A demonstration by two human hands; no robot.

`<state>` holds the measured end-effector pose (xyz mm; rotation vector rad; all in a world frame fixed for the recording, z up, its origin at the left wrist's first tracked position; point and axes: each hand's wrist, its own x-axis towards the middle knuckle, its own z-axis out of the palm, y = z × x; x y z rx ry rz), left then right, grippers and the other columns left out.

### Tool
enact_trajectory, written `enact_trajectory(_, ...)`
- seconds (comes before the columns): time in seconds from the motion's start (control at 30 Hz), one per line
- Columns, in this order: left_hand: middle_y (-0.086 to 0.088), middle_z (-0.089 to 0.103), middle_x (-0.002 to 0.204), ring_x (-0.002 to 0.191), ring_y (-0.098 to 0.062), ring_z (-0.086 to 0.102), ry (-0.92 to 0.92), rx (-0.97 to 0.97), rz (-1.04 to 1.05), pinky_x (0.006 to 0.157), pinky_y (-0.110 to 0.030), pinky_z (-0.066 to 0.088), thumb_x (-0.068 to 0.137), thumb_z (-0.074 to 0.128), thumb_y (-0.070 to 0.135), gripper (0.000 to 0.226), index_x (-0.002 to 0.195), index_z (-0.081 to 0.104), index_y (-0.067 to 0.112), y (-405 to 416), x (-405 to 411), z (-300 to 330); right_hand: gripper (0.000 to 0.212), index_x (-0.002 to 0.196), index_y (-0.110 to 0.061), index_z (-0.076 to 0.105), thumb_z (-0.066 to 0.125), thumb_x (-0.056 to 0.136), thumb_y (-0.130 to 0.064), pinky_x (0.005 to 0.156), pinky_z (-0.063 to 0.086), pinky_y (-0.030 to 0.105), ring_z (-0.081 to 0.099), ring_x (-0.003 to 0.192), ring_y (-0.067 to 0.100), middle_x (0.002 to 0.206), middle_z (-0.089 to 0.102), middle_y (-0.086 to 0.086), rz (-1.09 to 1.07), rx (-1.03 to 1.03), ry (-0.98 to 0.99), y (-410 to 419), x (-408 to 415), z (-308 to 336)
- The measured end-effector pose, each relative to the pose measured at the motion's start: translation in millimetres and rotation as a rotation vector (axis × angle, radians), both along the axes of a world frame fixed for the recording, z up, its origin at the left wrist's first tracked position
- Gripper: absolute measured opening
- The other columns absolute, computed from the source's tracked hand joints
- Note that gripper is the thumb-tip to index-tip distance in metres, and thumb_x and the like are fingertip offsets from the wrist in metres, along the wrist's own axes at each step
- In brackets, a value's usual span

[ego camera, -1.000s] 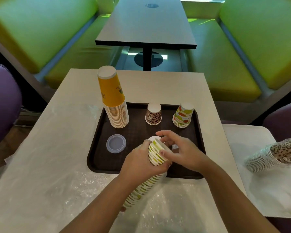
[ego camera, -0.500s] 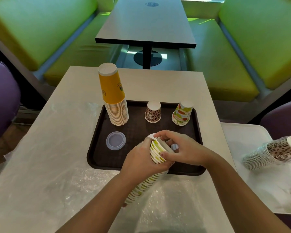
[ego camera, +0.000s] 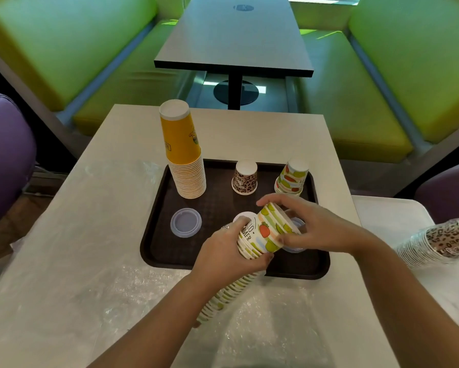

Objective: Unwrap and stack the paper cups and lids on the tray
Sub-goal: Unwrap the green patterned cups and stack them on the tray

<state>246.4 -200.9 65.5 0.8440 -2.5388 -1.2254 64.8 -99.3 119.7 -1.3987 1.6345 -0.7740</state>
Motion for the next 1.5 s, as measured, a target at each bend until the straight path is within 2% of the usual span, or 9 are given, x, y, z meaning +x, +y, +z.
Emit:
enact_trajectory(0.13, 0.014, 0.063, 0.096, 0.085, -0.004, 0.061, 0.013, -0.003, -0.022, 0.075, -0.031, 0.055, 0.065, 0.068, 0.062, 0.056, 0.111, 0.051, 0.035, 3, -3, 0, 0.071, 0.128, -0.036, 0.033, 0.078, 0.074, -0.024, 0.083, 0.046, 0.014, 0.041, 0.113, 0.001, 0.122, 0.035, -0.02, 0.175, 0.071, 0.644, -9, 6, 20)
enact_trajectory(0.27, 0.015, 0.063, 0.094, 0.084, 0.0, 0.061, 0.027, 0.029, 0.003, 0.075, -0.03, 0.055, 0.065, 0.067, 0.064, 0.054, 0.108, 0.049, 0.037, 1, -6, 0, 0.072, 0.138, -0.031, 0.032, 0.073, 0.079, -0.018, 0.103, 0.041, 0.033, 0.035, 0.13, 0.015, 0.142, 0.032, -0.005, 0.279, -0.116, 1.053, -15, 16, 9)
enact_trajectory(0.47, 0.012, 0.062, 0.096, 0.086, -0.004, 0.061, 0.002, 0.052, 0.081, 0.077, -0.031, 0.053, 0.06, 0.071, 0.065, 0.065, 0.11, 0.042, 0.035, -5, -6, 0, 0.078, 0.125, -0.018, 0.048, 0.085, 0.057, -0.012, 0.071, 0.051, 0.026, 0.06, 0.096, 0.021, 0.132, 0.04, 0.003, -0.105, -0.344, 0.816, -29, -33, -10)
enact_trajectory(0.63, 0.013, 0.059, 0.097, 0.088, -0.003, 0.059, -0.06, 0.068, 0.098, 0.076, -0.026, 0.054, 0.052, 0.065, 0.074, 0.071, 0.108, 0.044, 0.036, -7, -6, 0, 0.074, 0.125, -0.014, 0.047, 0.086, 0.063, -0.019, 0.083, 0.042, 0.008, 0.052, 0.098, 0.005, 0.116, 0.054, -0.001, -0.647, -0.435, 0.348, -56, -69, -33)
enact_trajectory(0.8, 0.017, 0.059, 0.093, 0.086, 0.0, 0.059, -0.075, 0.098, 0.103, 0.075, -0.025, 0.055, 0.048, 0.062, 0.077, 0.071, 0.104, 0.045, 0.037, -10, -7, -1, 0.071, 0.127, -0.018, 0.041, 0.083, 0.069, -0.022, 0.094, 0.049, 0.037, 0.059, 0.107, 0.019, 0.12, 0.059, 0.002, -0.901, -0.342, 0.062, -72, -93, -77)
enact_trajectory(1.0, 0.02, 0.057, 0.095, 0.089, -0.001, 0.059, -0.082, 0.121, 0.1, 0.074, -0.021, 0.055, 0.054, 0.072, 0.07, 0.066, 0.105, 0.043, 0.037, -13, -11, 1, 0.077, 0.128, -0.017, 0.039, 0.084, 0.066, -0.028, 0.099, 0.045, 0.044, 0.056, 0.113, 0.024, 0.124, 0.057, 0.003, -0.942, -0.181, 0.077, -78, -102, -121)
enact_trajectory(1.17, 0.021, 0.056, 0.097, 0.091, -0.001, 0.059, -0.101, 0.11, 0.109, 0.076, -0.022, 0.055, 0.048, 0.066, 0.078, 0.074, 0.106, 0.042, 0.039, -14, -13, -1, 0.08, 0.127, -0.012, 0.046, 0.083, 0.063, -0.042, 0.103, 0.035, 0.052, 0.05, 0.12, 0.03, 0.127, 0.055, 0.008, -0.98, -0.006, 0.348, -78, -103, -145)
enact_trajectory(1.43, 0.021, 0.055, 0.099, 0.093, -0.003, 0.058, -0.114, 0.093, 0.11, 0.078, -0.021, 0.055, 0.056, 0.075, 0.067, 0.07, 0.109, 0.043, 0.036, -13, -14, 2, 0.088, 0.134, -0.014, 0.039, 0.082, 0.064, -0.045, 0.111, 0.017, 0.057, 0.041, 0.129, 0.028, 0.136, 0.048, 0.007, -1.032, 0.073, 0.428, -73, -89, -137)
enact_trajectory(1.5, 0.021, 0.055, 0.099, 0.092, -0.002, 0.058, -0.113, 0.09, 0.115, 0.077, -0.02, 0.054, 0.055, 0.076, 0.067, 0.07, 0.109, 0.043, 0.036, -13, -13, 3, 0.094, 0.138, -0.016, 0.034, 0.082, 0.063, -0.047, 0.11, 0.022, 0.053, 0.039, 0.13, 0.025, 0.138, 0.043, 0.007, -1.117, -0.07, 0.395, -64, -73, -123)
